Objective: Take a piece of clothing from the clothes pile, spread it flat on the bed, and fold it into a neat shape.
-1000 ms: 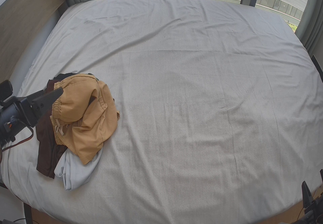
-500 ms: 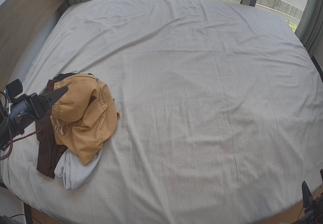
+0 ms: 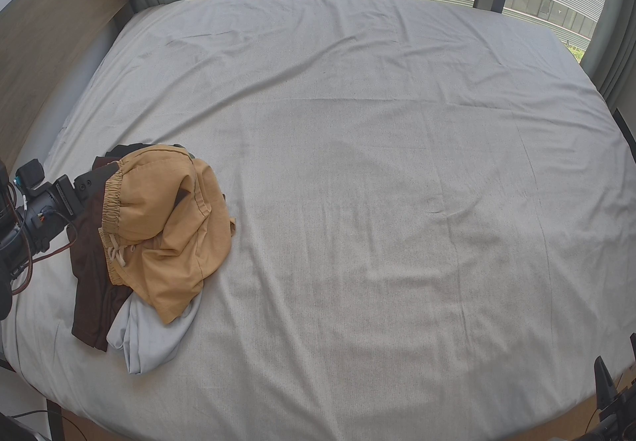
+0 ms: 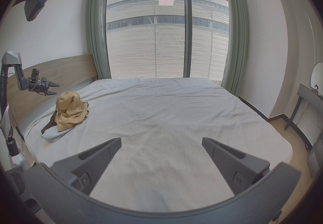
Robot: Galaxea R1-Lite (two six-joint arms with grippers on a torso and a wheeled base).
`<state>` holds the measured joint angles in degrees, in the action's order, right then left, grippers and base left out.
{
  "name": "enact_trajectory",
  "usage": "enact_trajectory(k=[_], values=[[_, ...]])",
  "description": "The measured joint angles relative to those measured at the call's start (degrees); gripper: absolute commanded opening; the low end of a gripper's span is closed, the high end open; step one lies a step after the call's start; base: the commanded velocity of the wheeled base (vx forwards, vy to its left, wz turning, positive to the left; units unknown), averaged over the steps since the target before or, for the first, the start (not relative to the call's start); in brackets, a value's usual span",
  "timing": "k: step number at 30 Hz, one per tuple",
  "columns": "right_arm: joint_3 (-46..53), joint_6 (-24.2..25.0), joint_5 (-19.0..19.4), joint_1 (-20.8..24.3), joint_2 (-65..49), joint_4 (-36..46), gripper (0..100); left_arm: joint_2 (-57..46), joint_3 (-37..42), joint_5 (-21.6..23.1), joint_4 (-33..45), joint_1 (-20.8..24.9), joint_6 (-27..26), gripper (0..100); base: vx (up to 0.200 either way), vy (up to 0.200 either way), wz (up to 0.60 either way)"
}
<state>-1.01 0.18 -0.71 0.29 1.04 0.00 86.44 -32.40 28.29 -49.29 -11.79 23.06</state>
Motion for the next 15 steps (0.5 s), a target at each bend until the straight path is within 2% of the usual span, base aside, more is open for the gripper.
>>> enact_trajectory(k=[15], values=[[0.0,0.09,0.0,0.06,0.0,0.0,100,7.18,-2.05,1.65,-2.47,-1.0,0.8,100,0.0,0.0,0.0]])
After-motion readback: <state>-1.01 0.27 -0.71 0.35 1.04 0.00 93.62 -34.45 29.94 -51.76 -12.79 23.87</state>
